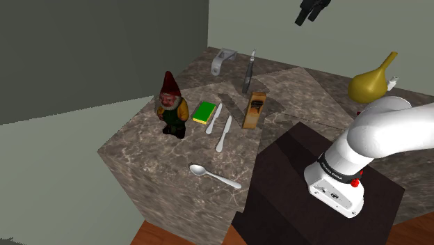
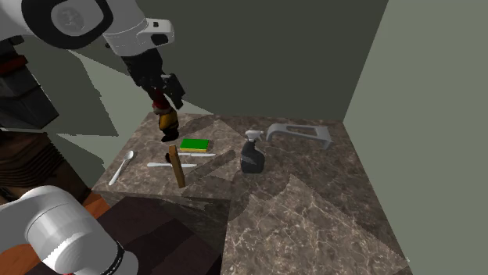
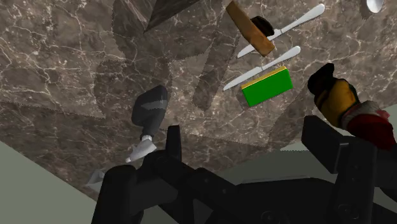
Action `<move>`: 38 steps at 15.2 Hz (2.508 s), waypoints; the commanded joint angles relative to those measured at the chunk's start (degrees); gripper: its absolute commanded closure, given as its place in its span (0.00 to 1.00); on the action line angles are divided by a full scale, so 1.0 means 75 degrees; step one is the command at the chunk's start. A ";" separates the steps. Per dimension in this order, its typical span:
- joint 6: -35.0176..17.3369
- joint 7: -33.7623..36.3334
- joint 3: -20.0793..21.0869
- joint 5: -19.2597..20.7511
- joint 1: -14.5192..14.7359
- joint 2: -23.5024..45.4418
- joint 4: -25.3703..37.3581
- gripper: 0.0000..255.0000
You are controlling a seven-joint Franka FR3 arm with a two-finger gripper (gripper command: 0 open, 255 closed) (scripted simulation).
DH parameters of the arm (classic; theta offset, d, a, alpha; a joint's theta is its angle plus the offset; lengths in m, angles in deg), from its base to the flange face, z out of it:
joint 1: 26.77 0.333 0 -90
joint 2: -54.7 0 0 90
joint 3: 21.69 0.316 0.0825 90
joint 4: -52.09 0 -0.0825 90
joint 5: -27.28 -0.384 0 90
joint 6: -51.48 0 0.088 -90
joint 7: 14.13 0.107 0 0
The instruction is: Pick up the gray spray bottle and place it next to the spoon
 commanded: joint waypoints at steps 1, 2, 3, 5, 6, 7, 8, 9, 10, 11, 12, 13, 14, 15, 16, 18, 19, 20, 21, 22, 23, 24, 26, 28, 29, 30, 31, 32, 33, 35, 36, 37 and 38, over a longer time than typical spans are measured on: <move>0.0000 0.0000 0.0000 0.0000 0.0000 0.0000 0.0000 0.00; -0.0052 0.0186 0.0009 -0.0056 -0.0049 0.0377 0.0167 0.00; -0.0095 0.0368 0.0015 -0.0113 -0.0098 0.0752 0.0341 0.00; -0.0155 0.0721 0.0009 -0.0227 -0.0188 0.1496 0.0710 0.00; -0.0172 0.0893 -0.0002 -0.0285 -0.0229 0.1865 0.0904 0.00; -0.0182 0.1059 -0.0017 -0.0344 -0.0269 0.2232 0.1105 0.00; -0.0184 0.1223 -0.0039 -0.0405 -0.0305 0.2597 0.1311 0.00; -0.0179 0.1381 -0.0063 -0.0469 -0.0344 0.2959 0.1522 0.00; -0.0166 0.1536 -0.0093 -0.0535 -0.0379 0.3319 0.1739 0.00; -0.0146 0.1686 -0.0128 -0.0605 -0.0413 0.3677 0.1960 0.00; -0.0120 0.1832 -0.0165 -0.0678 -0.0449 0.4032 0.2185 0.00; -0.0087 0.1973 -0.0206 -0.0755 -0.0484 0.4385 0.2415 0.00; -0.0047 0.2111 -0.0250 -0.0837 -0.0520 0.4736 0.2649 0.00; -0.0001 0.2244 -0.0297 -0.0923 -0.0556 0.5086 0.2887 0.00; 0.0051 0.2374 -0.0346 -0.1013 -0.0594 0.5433 0.3128 0.00; 0.0172 0.2625 -0.0446 -0.1207 -0.0678 0.6123 0.3621 0.00; 0.0241 0.2746 -0.0496 -0.1311 -0.0725 0.6465 0.3872 0.00; 0.0315 0.2866 -0.0545 -0.1419 -0.0775 0.6807 0.4127 0.00; 0.0394 0.2984 -0.0593 -0.1530 -0.0831 0.7146 0.4384 0.00; 0.0477 0.3102 -0.0638 -0.1644 -0.0890 0.7485 0.4643 0.00; 0.0565 0.3221 -0.0682 -0.1761 -0.0954 0.7822 0.4906 0.00; 0.0657 0.3339 -0.0723 -0.1881 -0.1023 0.8158 0.5170 0.00; 0.0851 0.3582 -0.0796 -0.2124 -0.1175 0.8825 0.5707 0.00; 0.1056 0.3835 -0.0852 -0.2370 -0.1348 0.9487 0.6251 0.00; 0.1162 0.3967 -0.0877 -0.2494 -0.1440 0.9816 0.6526 0.00; 0.1269 0.4102 -0.0897 -0.2617 -0.1536 1.0144 0.6802 0.00; 0.1377 0.4241 -0.0914 -0.2740 -0.1636 1.0471 0.7081 0.00; 0.1486 0.4384 -0.0926 -0.2860 -0.1741 1.0796 0.7360 0.00; 0.1595 0.4532 -0.0935 -0.2980 -0.1848 1.1120 0.7642 0.00; 0.1813 0.4842 -0.0941 -0.3215 -0.2073 1.1764 0.8208 0.00; 0.1921 0.5004 -0.0939 -0.3329 -0.2191 1.2085 0.8494 0.00; 0.1961 0.5066 -0.0936 -0.3370 -0.2235 1.2205 0.8601 0.00; 0.1834 0.5042 -0.0935 -0.3368 -0.2199 1.2146 0.8412 0.00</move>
